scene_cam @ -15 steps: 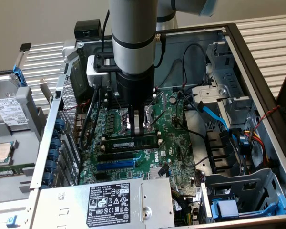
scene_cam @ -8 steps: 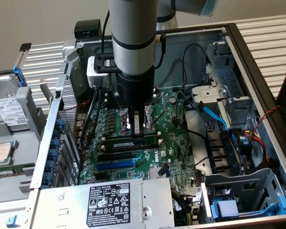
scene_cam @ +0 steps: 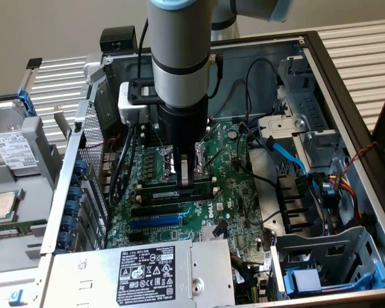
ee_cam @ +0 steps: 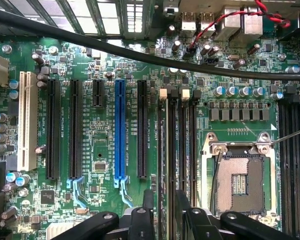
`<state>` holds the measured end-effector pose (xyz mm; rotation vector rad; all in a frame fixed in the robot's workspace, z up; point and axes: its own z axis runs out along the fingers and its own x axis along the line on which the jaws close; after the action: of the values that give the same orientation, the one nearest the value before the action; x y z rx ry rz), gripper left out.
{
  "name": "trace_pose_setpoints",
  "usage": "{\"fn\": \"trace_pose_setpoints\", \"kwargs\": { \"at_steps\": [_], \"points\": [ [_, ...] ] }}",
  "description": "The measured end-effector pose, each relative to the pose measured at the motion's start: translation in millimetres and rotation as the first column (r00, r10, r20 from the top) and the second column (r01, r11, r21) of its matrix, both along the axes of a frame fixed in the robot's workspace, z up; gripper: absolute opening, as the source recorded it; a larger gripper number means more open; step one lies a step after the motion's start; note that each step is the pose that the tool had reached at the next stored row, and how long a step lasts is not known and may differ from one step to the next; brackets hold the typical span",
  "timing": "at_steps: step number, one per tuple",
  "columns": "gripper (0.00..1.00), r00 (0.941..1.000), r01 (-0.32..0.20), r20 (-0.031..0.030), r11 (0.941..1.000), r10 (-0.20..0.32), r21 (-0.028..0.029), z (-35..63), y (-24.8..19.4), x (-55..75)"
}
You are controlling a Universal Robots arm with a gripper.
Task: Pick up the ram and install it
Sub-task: 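Insert the ram into the slot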
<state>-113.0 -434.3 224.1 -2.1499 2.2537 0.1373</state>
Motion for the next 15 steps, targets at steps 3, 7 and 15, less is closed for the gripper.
{"fn": "trace_pose_setpoints", "kwargs": {
  "at_steps": [3, 7, 15],
  "points": [
    [0.31, 1.0000, 0.000, -0.0002, 1.0000, 0.000, -0.0002, -0.9, 0.0, 0.0],
    [0.31, 1.0000, 0.000, -0.0001, 1.0000, 0.000, -0.0001, -1.0, 0.0, 0.0],
    [0.31, 1.0000, 0.000, -0.0002, 1.0000, 0.000, -0.0003, -0.2, 0.0, 0.0]
  ]
}}
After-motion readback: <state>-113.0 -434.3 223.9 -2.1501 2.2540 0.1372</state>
